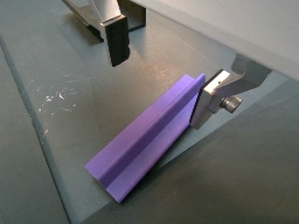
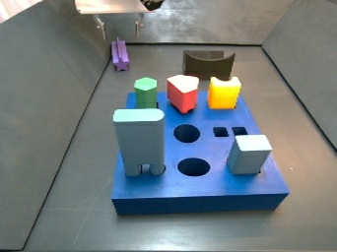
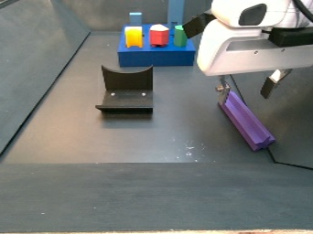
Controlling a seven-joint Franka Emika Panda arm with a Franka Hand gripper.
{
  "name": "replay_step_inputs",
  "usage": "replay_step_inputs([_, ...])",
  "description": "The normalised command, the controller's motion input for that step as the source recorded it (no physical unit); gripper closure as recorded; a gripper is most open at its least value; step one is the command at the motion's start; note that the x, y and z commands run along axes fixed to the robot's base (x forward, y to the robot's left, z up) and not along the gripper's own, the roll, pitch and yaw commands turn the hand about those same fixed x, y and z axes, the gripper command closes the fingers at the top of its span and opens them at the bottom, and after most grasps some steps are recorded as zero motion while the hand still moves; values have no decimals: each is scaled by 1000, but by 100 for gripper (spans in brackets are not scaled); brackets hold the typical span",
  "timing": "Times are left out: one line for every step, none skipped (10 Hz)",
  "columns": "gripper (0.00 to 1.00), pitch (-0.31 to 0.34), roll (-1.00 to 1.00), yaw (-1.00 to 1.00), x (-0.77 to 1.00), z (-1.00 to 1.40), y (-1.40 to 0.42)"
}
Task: Pick up the star object. Move up. Place the star object on the fixture. Regrasp the star object. Move to above the board. Insert the star object.
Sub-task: Pick up the star object.
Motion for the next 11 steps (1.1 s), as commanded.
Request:
replay_step_inputs([0,-44,-73,34,117,-1000,0])
replay_step_inputs([0,-31,-46,57,120,-1000,51])
replay_step_inputs([0,-47,-80,66,154,-1000,0])
replay_step_inputs([0,-74,-114,34,157,-960,0])
replay_step_inputs([0,-107,-131,0,154,-909,-31])
replay_step_inputs([0,-117,-129,0,160,-926,-26])
replay_step_inputs([0,-89,-96,0,117,-1000,0])
replay_step_inputs([0,-41,-34,0,69,-1000,6])
replay_step_inputs([0,0,0,166,191,-1000,-274])
replay_step_inputs([0,0,0,211,203,-1000,-371])
replay_step_inputs([0,0,0,194,177,-1000,-394])
